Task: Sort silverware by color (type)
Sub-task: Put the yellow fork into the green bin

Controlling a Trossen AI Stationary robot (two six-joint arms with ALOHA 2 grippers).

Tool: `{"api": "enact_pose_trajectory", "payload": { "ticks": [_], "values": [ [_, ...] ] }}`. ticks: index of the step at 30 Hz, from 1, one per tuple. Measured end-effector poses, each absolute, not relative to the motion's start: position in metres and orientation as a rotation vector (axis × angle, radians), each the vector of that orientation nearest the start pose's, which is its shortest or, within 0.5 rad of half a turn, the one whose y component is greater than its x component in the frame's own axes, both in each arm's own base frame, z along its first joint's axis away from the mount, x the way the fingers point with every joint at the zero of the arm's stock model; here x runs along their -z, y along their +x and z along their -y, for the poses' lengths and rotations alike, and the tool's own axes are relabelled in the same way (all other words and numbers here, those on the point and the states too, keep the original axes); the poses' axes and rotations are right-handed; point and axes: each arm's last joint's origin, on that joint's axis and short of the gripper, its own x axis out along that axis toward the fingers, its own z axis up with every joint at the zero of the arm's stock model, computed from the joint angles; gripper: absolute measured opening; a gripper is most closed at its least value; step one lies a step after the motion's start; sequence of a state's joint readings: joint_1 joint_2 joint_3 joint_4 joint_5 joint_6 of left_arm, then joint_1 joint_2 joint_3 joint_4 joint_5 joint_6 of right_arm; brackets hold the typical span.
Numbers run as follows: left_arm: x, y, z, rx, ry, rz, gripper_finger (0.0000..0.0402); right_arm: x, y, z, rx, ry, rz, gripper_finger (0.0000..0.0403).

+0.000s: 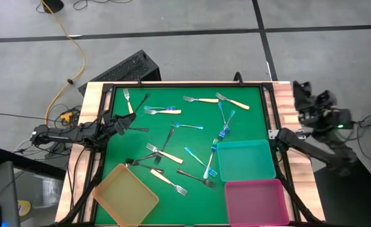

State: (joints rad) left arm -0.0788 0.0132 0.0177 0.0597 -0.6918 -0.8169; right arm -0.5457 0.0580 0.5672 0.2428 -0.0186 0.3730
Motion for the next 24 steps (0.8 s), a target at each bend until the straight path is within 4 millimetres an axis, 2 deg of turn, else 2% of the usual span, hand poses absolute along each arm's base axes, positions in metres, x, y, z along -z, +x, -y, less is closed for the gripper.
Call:
{"api": "enact_pose_trajectory", "payload": {
  "ticks": [5, 8, 14, 19, 24],
  "values": [
    [-0.174, 0.092, -0.011, -0.549, -0.815, 0.306, 0.0165, -0.399, 0.006, 0.005, 0.473, 0.135, 0.620, 0.0162],
    [-0.174, 0.092, -0.011, -0.549, -0.815, 0.305, 0.0165, -0.420, 0.017, 0.012, 0.535, 0.145, 0.465, 0.0162],
    [-0.174, 0.092, -0.011, -0.549, -0.815, 0.306, 0.0165, -0.447, 0.064, 0.041, 0.609, 0.140, 0.185, 0.0162],
    [-0.174, 0.092, -0.011, -0.549, -0.817, 0.306, 0.0165, -0.455, 0.106, 0.068, 0.652, 0.115, -0.019, 0.0162],
    [-0.174, 0.092, -0.011, -0.549, -0.818, 0.307, 0.0165, -0.460, 0.144, 0.091, 0.651, 0.090, -0.148, 0.0162]
  ]
}}
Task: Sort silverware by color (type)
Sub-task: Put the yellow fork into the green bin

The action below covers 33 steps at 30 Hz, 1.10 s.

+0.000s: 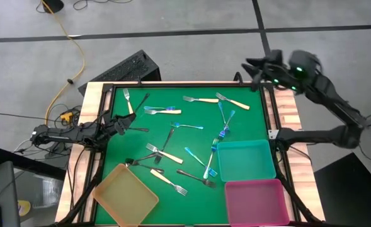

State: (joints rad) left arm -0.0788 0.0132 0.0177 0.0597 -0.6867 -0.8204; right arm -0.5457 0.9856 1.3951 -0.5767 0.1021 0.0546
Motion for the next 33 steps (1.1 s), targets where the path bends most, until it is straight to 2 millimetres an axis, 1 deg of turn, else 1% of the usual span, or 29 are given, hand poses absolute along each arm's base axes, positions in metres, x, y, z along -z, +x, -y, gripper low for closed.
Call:
{"api": "enact_pose_trajectory", "payload": {
  "ticks": [4, 8, 10, 14, 19, 27, 30, 33],
  "values": [
    [-0.174, 0.092, -0.011, -0.549, -0.814, 0.305, 0.0165, -0.459, 0.172, 0.107, 0.628, 0.103, -0.252, 0.0163],
    [-0.174, 0.092, -0.011, -0.550, -0.812, 0.305, 0.0165, -0.451, 0.194, 0.120, 0.609, 0.088, -0.376, 0.0174],
    [-0.174, 0.092, -0.011, -0.550, -0.808, 0.303, 0.0165, -0.443, 0.207, 0.126, 0.565, 0.101, -0.427, 0.0183],
    [-0.174, 0.092, -0.011, -0.550, -0.804, 0.302, 0.0165, -0.420, 0.239, 0.135, 0.456, 0.141, -0.514, 0.0200],
    [-0.174, 0.092, -0.011, -0.552, -0.788, 0.297, 0.0165, -0.390, 0.281, 0.137, 0.391, 0.155, -0.591, 0.0207],
    [-0.174, 0.092, -0.011, -0.555, -0.771, 0.292, 0.0165, -0.343, 0.352, 0.128, 0.284, 0.102, -0.594, 0.0201],
    [-0.174, 0.092, -0.011, -0.554, -0.771, 0.292, 0.0165, -0.324, 0.376, 0.124, 0.252, 0.051, -0.584, 0.0200],
    [-0.174, 0.092, -0.011, -0.555, -0.771, 0.292, 0.0165, -0.302, 0.394, 0.122, 0.238, 0.003, -0.609, 0.0200]
  ]
}}
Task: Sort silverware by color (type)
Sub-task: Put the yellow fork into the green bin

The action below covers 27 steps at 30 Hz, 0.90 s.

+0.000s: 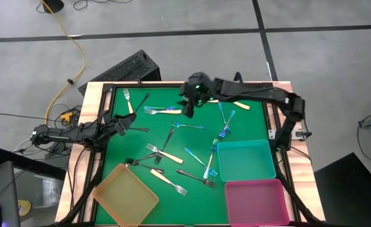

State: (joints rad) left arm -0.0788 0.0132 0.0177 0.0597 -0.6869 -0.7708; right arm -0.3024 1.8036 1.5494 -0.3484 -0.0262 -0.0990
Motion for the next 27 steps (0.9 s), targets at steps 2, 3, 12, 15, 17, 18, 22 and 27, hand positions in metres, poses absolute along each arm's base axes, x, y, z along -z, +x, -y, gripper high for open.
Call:
{"api": "enact_pose_trajectory", "payload": {
  "ticks": [2, 3, 12, 15, 17, 18, 22, 27],
  "values": [
    [-0.174, 0.092, -0.011, -0.556, -0.770, 0.292, 0.0165, -0.289, 0.402, 0.120, 0.220, -0.025, -0.636, 0.0200],
    [-0.174, 0.092, -0.011, -0.556, -0.770, 0.292, 0.0165, -0.282, 0.407, 0.121, 0.216, -0.040, -0.643, 0.0200],
    [-0.174, 0.092, -0.011, -0.552, -0.771, 0.291, 0.0165, -0.231, 0.427, 0.134, 0.226, -0.071, -0.735, 0.0200],
    [-0.174, 0.092, -0.011, -0.549, -0.771, 0.290, 0.0165, -0.212, 0.431, 0.139, 0.228, -0.058, -0.777, 0.0200],
    [-0.174, 0.092, -0.011, -0.548, -0.772, 0.290, 0.0165, -0.198, 0.435, 0.141, 0.227, -0.053, -0.800, 0.0200],
    [-0.174, 0.092, -0.011, -0.547, -0.772, 0.290, 0.0165, -0.192, 0.436, 0.141, 0.225, -0.050, -0.814, 0.0200],
    [-0.174, 0.092, -0.011, -0.546, -0.772, 0.289, 0.0165, -0.174, 0.439, 0.142, 0.219, -0.044, -0.851, 0.0200],
    [-0.174, 0.092, -0.011, -0.547, -0.771, 0.289, 0.0165, -0.163, 0.440, 0.144, 0.214, -0.034, -0.879, 0.0200]
  ]
}}
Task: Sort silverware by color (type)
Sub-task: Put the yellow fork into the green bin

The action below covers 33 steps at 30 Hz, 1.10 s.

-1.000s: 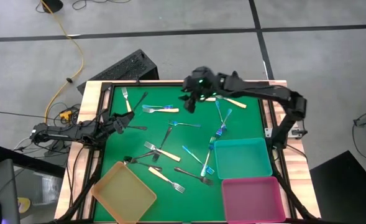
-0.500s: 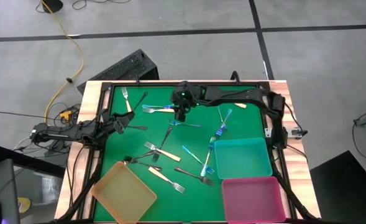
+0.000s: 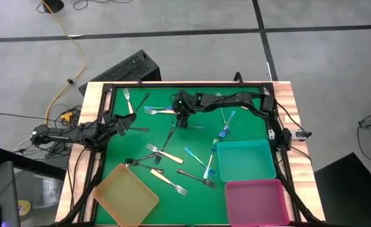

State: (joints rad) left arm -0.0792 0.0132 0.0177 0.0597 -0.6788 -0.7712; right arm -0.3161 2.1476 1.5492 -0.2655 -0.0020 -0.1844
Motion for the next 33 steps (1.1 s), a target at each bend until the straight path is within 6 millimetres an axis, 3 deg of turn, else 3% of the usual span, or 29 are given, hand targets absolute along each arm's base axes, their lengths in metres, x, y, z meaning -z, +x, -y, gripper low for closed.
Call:
{"api": "enact_pose_trajectory", "payload": {
  "ticks": [7, 14, 20, 26, 33],
  "values": [
    [-0.174, 0.092, -0.011, -0.548, -0.769, 0.289, 0.0165, -0.162, 0.440, 0.144, 0.216, -0.026, -0.886, 0.0196],
    [-0.174, 0.092, -0.011, -0.541, -0.773, 0.287, 0.0165, -0.163, 0.429, 0.146, 0.276, 0.109, -0.964, 0.0183],
    [-0.174, 0.092, -0.011, -0.536, -0.769, 0.284, 0.0165, -0.230, 0.425, 0.154, 0.251, 0.051, -1.008, 0.0180],
    [-0.174, 0.092, -0.011, -0.532, -0.773, 0.284, 0.0165, -0.282, 0.405, 0.183, 0.272, 0.006, -1.113, 0.0180],
    [-0.174, 0.092, -0.011, -0.530, -0.774, 0.283, 0.0165, -0.298, 0.367, 0.232, 0.377, -0.005, -1.225, 0.0181]
  ]
}}
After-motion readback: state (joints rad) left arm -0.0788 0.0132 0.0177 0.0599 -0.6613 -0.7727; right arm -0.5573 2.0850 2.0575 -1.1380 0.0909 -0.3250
